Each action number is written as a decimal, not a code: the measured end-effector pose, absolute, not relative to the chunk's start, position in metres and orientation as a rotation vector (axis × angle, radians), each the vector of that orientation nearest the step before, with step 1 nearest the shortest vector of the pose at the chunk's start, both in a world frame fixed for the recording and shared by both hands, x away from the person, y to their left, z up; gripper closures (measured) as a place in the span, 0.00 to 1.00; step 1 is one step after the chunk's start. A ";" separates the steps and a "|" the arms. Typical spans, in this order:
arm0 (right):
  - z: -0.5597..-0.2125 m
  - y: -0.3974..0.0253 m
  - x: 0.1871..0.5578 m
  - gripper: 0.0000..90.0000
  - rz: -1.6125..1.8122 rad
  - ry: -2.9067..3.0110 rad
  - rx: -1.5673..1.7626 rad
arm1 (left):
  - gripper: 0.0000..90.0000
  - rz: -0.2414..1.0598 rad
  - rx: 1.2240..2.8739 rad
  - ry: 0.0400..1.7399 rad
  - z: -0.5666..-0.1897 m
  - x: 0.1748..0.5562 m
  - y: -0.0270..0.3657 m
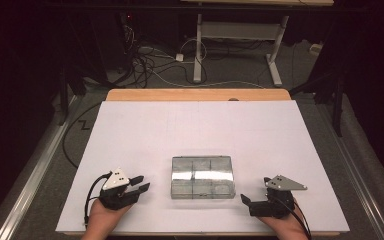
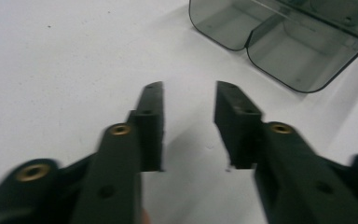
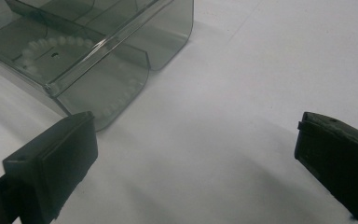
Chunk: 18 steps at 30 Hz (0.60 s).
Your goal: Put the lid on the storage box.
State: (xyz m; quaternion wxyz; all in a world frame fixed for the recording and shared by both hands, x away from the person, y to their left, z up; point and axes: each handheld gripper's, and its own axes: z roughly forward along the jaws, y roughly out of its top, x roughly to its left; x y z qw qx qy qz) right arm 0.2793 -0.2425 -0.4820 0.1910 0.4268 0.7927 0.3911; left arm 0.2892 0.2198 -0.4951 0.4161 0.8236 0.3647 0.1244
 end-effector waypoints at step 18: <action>-0.476 -0.244 0.275 0.01 1.142 2.182 1.174 | 0.00 0.317 1.958 1.000 -0.489 0.290 0.227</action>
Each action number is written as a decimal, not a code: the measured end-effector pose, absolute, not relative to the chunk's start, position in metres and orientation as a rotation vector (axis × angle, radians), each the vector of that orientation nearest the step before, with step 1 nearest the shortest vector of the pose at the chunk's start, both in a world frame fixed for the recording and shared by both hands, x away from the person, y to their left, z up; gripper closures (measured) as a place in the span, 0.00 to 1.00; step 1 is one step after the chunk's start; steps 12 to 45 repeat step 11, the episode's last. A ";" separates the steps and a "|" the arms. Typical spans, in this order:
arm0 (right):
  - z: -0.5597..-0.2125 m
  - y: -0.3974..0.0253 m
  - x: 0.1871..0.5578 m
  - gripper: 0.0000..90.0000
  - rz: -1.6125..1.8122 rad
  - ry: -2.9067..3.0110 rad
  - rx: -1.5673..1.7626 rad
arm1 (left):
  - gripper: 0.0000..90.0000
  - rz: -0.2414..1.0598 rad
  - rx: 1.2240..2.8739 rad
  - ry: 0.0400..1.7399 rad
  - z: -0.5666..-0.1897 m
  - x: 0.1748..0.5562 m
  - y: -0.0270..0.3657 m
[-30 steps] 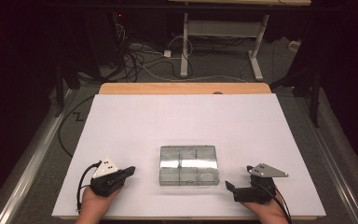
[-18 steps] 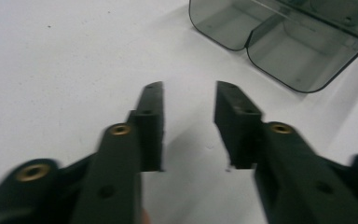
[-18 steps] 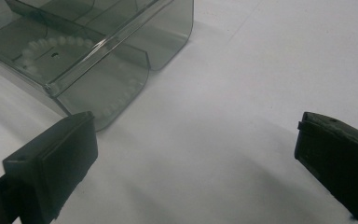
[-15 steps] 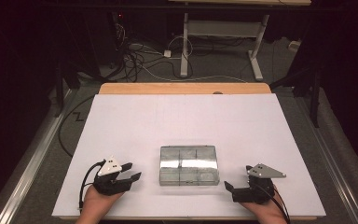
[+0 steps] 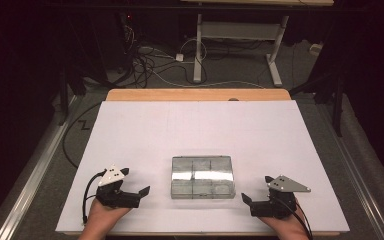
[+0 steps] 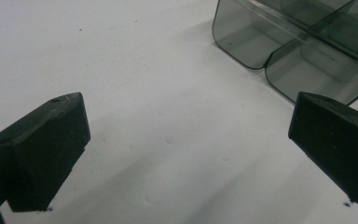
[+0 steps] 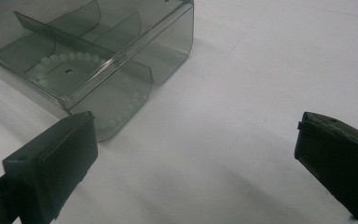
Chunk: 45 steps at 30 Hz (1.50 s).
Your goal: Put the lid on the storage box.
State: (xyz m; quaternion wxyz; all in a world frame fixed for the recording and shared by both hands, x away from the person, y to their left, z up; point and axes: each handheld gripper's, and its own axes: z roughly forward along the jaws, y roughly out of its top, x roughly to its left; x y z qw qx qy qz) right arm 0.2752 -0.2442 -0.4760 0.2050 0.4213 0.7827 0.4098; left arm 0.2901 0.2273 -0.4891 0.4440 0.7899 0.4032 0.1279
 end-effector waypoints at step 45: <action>-0.473 -0.251 0.271 0.01 1.167 2.157 1.166 | 0.00 0.311 1.991 0.980 -0.485 0.289 0.222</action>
